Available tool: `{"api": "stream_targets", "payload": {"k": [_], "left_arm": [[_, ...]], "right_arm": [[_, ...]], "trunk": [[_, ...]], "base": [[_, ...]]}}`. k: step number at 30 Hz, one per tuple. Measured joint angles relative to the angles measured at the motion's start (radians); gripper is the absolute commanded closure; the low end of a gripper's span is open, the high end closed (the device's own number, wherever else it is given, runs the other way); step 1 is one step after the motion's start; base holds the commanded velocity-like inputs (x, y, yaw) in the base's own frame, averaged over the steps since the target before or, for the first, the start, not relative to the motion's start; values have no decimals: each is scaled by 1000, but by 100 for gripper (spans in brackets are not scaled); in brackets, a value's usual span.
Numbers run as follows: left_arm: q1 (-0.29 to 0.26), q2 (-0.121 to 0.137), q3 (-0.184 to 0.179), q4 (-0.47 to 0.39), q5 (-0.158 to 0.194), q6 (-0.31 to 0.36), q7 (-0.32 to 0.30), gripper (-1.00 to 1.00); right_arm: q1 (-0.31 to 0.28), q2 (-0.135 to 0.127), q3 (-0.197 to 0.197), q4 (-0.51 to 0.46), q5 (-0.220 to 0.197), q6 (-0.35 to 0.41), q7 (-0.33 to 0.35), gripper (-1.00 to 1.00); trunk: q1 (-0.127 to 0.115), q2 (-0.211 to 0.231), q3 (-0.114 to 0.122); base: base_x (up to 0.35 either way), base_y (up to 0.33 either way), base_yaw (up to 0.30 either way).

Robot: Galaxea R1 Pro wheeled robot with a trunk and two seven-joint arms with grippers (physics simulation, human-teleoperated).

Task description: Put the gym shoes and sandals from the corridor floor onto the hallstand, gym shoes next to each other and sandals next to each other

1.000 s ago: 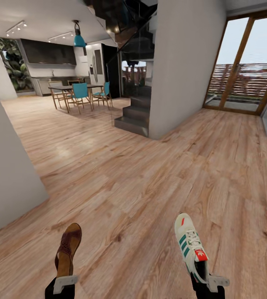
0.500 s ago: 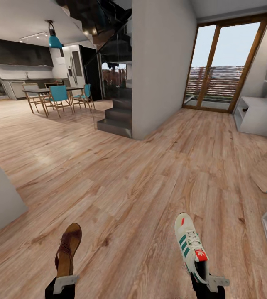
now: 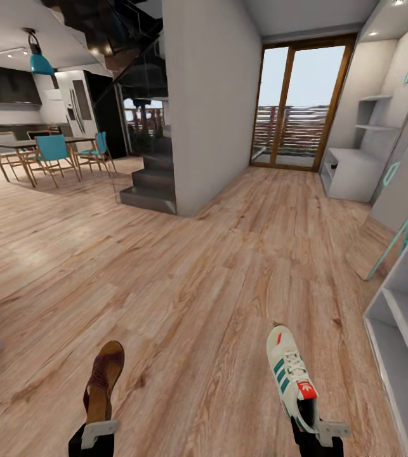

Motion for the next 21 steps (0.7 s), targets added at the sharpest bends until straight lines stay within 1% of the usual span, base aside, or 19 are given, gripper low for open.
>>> {"api": "stream_targets", "payload": {"k": [11, 17, 21], "left_arm": [[0, 0, 1, 3, 0, 0, 1, 100], [0, 2, 1, 2, 0, 0, 1, 100], [0, 2, 1, 3, 0, 0, 1, 100]], "right_arm": [[0, 0, 0, 0, 0, 0, 0, 100], [0, 1, 0, -1, 0, 0, 0, 100], [0, 1, 0, -1, 0, 0, 1, 100]], "trunk": [[0, 0, 9], [0, 0, 11], [0, 0, 11]], "base": [[303, 82, -267], [329, 94, -46], [334, 29, -4]]}}
